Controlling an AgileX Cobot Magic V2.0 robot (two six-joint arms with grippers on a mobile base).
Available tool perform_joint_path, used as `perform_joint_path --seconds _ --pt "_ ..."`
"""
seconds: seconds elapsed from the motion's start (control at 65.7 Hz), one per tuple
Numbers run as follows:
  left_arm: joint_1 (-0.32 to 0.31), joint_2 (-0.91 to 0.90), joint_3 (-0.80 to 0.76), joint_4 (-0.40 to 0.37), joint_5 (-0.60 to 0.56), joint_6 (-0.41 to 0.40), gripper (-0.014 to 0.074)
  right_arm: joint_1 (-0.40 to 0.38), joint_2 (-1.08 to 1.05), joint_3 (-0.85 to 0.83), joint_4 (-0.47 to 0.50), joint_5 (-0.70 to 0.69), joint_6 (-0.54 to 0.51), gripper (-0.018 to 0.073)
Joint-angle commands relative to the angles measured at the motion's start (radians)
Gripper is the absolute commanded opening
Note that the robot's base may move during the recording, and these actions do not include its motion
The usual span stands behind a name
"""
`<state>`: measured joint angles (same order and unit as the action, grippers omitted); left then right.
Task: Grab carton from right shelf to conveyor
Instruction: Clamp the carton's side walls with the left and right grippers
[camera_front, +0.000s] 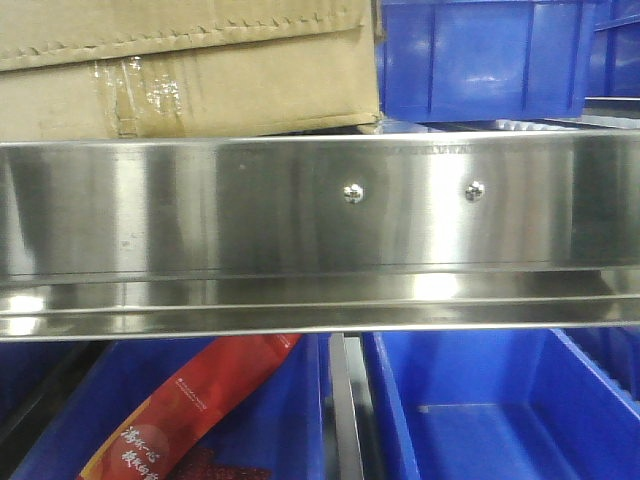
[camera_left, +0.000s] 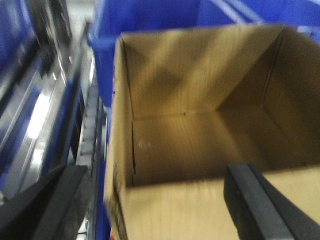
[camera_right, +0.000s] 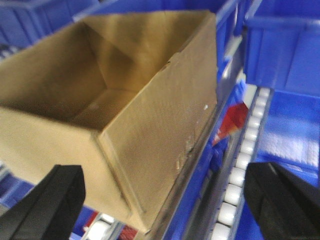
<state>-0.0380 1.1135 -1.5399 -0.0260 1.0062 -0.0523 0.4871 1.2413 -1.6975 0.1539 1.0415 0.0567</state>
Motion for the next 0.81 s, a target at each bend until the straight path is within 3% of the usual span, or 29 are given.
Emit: perform_joint_path --seconds 0.0,0.076,0.213,0.335,0.487,0.792 --pt "0.016 0.074 -0.086 -0.012 0.052 -0.006 0.0456 0.063 0.085 -0.142 -0.185 0.086 0.117 0.0538" --pt "0.041 0.157 -0.163 -0.016 0.081 -0.006 0.0456 0.144 0.185 -0.272 -0.298 0.148 0.184 0.0538" --pt "0.063 0.266 -0.272 -0.056 0.099 -0.006 0.0456 0.211 0.321 -0.440 -0.321 0.162 0.201 0.0538" --pt "0.065 0.339 -0.319 -0.058 0.099 -0.006 0.0456 0.211 0.440 -0.559 -0.331 0.180 0.207 0.0538" --pt "0.065 0.422 -0.326 -0.046 0.097 -0.006 0.0456 0.209 0.582 -0.694 -0.411 0.180 0.216 0.0538" --pt "0.065 0.528 -0.326 -0.048 0.070 -0.006 0.0456 0.136 0.705 -0.745 -0.361 0.180 0.219 0.0538"
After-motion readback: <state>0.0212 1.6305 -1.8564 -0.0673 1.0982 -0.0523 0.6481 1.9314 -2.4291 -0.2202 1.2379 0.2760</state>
